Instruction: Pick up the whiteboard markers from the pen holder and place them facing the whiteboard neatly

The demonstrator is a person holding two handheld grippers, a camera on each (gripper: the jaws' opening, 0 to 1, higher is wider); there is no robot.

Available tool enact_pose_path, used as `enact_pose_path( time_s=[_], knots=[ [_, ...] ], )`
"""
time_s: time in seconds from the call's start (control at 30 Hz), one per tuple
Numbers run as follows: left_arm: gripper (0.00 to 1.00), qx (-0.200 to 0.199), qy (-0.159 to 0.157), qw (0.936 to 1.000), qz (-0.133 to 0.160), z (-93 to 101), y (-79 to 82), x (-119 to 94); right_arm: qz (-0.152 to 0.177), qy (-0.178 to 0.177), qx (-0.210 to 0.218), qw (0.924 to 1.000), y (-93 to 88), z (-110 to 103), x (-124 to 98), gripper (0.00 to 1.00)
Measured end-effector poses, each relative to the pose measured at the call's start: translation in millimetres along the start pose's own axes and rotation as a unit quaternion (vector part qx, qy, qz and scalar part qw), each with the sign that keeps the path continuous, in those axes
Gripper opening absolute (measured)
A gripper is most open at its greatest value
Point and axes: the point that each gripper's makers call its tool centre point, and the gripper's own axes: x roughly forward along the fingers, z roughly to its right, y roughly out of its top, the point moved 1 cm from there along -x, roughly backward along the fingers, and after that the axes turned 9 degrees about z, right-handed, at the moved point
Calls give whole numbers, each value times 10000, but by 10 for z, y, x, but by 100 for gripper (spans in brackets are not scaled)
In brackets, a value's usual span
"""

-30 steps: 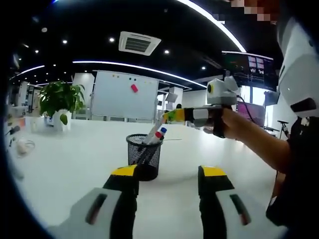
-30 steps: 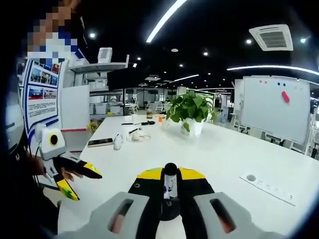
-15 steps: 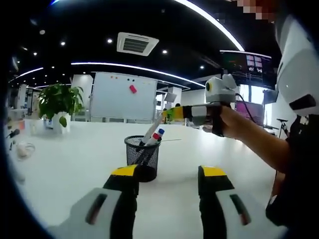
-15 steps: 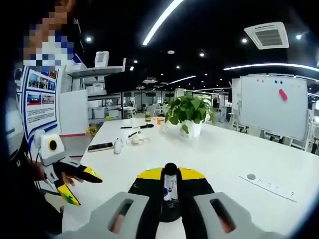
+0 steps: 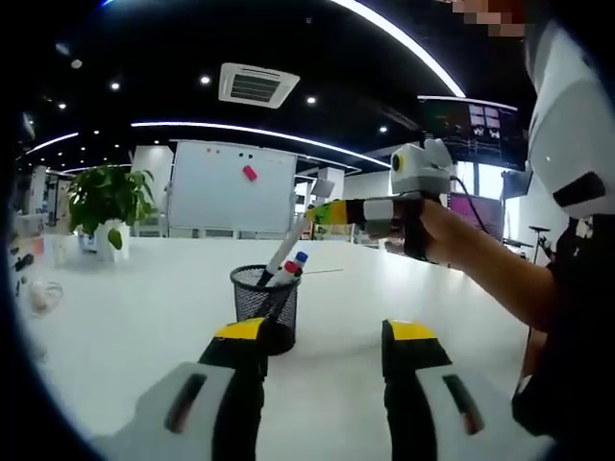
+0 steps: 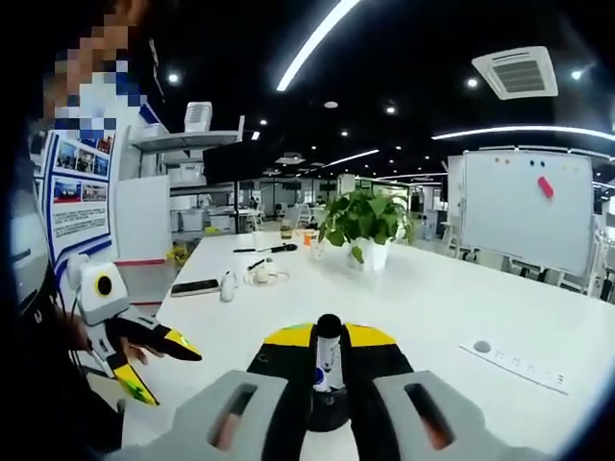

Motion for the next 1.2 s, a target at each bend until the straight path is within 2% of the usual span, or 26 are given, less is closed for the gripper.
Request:
enact_pose_path(
  time_s=[0.37,0.57,0.87,1.2],
  knots=[
    [49,37,-90,10000,16,48,25,21,159,-58,-172,9997,128,13,-20,13],
    [49,-6,-78,10000,-5,27,-7,17,300,-237,-56,9993,196,88,-46,13],
    [49,-68,-96,9999,-17,14,-38,11,324,-313,105,9989,223,116,-48,13],
    [49,-84,-88,9999,-2,-1,-43,5,308,-300,22,9991,278,113,-25,13]
  ],
)
